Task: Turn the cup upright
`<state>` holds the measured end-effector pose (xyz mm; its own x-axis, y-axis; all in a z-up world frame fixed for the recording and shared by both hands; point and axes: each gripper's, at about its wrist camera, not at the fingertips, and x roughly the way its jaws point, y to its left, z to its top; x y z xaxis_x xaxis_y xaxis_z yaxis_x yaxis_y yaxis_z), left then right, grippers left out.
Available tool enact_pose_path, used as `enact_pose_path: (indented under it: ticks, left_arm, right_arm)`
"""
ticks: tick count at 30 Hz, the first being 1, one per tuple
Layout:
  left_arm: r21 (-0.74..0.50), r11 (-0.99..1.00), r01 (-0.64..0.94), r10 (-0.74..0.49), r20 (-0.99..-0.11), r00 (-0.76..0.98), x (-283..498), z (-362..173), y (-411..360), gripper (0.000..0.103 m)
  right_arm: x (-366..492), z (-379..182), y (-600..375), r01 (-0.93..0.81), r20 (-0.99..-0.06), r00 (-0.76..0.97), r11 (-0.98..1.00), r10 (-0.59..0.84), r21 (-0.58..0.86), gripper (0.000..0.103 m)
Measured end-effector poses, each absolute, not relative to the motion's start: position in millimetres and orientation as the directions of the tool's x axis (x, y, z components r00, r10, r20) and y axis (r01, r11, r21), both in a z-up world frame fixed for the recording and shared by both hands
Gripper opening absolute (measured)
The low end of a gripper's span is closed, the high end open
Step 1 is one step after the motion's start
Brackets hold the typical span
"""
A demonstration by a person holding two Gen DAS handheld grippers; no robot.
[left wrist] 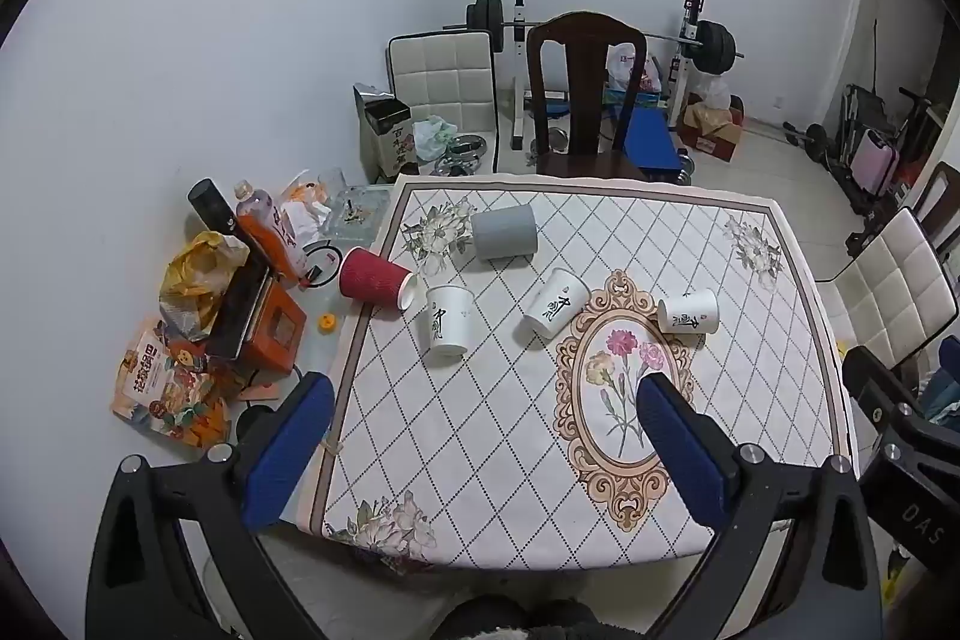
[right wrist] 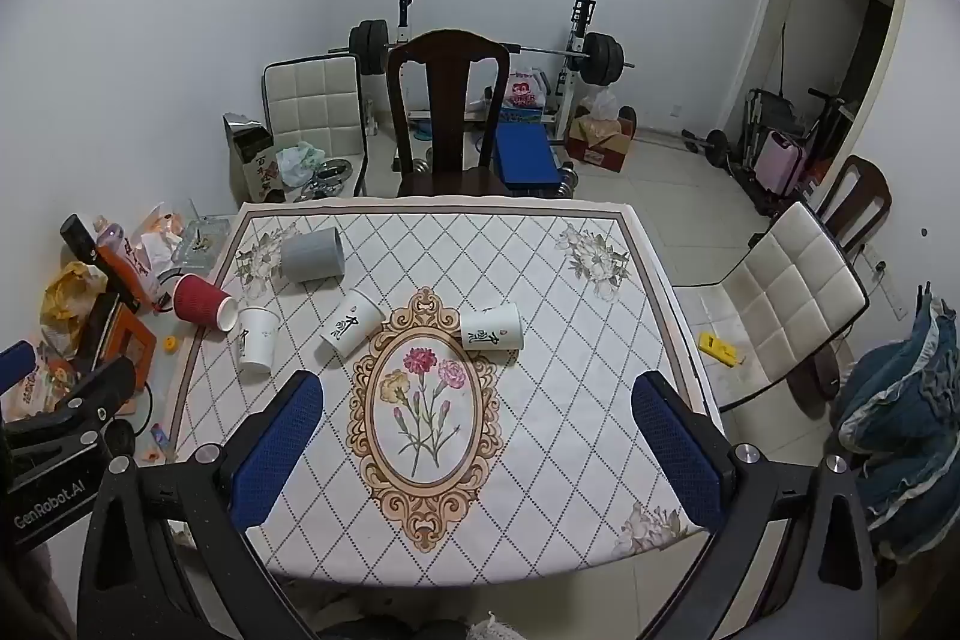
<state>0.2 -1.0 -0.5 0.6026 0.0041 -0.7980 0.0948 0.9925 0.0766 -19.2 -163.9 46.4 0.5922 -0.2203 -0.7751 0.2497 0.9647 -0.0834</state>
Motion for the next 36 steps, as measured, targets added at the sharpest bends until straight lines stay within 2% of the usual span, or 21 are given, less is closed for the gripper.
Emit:
enact_pose_path:
  ticks: [36]
  left_arm:
    - [0.068,0.994,0.090,0.000,-0.799,0.601,-8,3,-11,0.103]
  right_arm:
    - [-24,41,-170,0.260,-0.781,0.586,0.963,-0.217,-0.073,0.103]
